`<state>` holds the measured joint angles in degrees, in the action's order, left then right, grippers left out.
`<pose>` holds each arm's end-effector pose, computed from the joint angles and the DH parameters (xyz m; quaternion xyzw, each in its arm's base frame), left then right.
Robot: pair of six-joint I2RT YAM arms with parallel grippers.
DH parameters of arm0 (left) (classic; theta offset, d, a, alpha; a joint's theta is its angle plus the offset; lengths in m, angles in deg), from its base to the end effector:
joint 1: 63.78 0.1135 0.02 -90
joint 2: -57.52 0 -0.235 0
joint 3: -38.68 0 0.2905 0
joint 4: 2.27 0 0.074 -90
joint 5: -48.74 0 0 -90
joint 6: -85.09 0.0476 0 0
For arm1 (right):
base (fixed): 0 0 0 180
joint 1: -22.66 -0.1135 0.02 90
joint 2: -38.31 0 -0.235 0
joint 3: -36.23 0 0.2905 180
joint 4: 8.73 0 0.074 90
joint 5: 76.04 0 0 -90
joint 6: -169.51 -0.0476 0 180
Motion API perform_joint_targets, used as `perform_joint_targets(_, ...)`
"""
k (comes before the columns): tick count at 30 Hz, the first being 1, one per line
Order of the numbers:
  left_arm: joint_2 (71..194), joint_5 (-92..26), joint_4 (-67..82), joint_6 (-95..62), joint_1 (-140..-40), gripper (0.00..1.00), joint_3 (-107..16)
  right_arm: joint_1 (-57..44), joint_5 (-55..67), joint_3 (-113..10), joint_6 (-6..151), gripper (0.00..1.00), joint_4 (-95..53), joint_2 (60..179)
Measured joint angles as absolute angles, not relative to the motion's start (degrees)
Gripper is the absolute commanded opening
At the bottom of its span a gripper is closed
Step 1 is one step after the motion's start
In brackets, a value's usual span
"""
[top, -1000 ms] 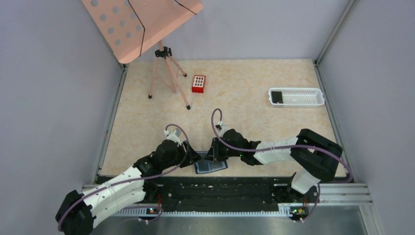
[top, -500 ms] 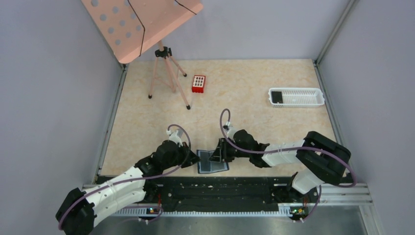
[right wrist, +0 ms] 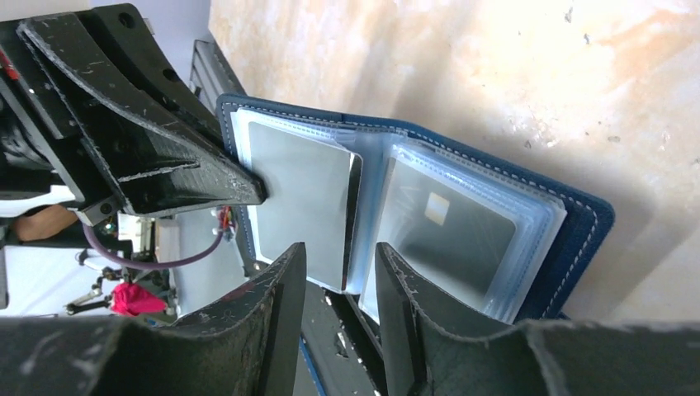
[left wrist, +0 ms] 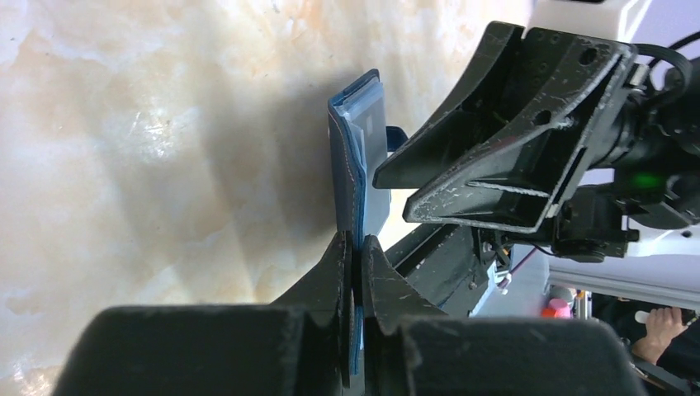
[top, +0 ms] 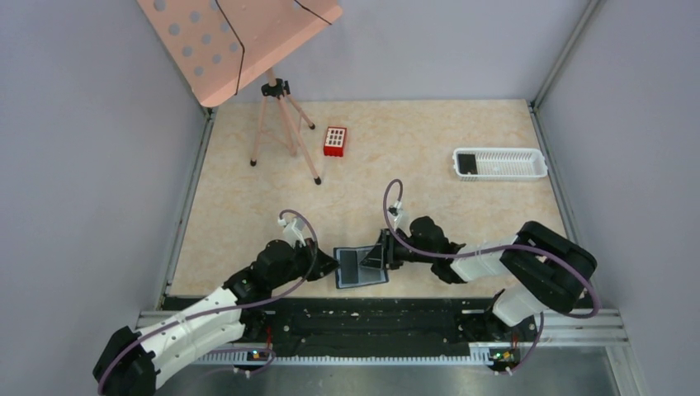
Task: Take the credit cards out of the card holder
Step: Open the card holder at the center of the board.
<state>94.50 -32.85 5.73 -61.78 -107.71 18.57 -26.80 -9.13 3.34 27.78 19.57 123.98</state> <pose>0.1537 -0.1577 0.1196 -0.0555 0.8396 -0.4530 0.2946 0.1712 0.2289 0.0677 -0.0920 0.8259 0.5165 0.2065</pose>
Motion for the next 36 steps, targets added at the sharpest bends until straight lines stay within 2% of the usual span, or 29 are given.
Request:
perform_joint_targets(10, 90.19, -30.67, 2.65, -61.78, -107.71, 0.00, 20.12, -25.55, -15.43, 4.08, 27.89, 0.33, 29.80, 126.84)
perform_joint_targets(20, 89.88, -29.75, 0.92, -61.84, -107.71, 0.00, 20.67, -25.51, -16.26, 4.87, 27.41, 0.36, 33.84, 128.06)
perform_joint_targets(26, 89.49, -29.31, 0.55, -62.02, -107.71, 0.00, 20.89, -25.44, -16.24, 5.83, 27.39, 0.25, 35.72, 128.04)
perform_joint_targets(31, 89.25, -28.85, 0.11, -62.54, -107.71, 0.00, 20.96, -25.13, -16.19, 6.86, 27.41, 0.00, 36.99, 128.04)
perform_joint_targets(36, 89.14, -30.32, 1.07, -63.31, -107.71, 0.00, 21.09, -24.44, -16.98, 7.51, 27.33, 0.00, 38.72, 128.00)
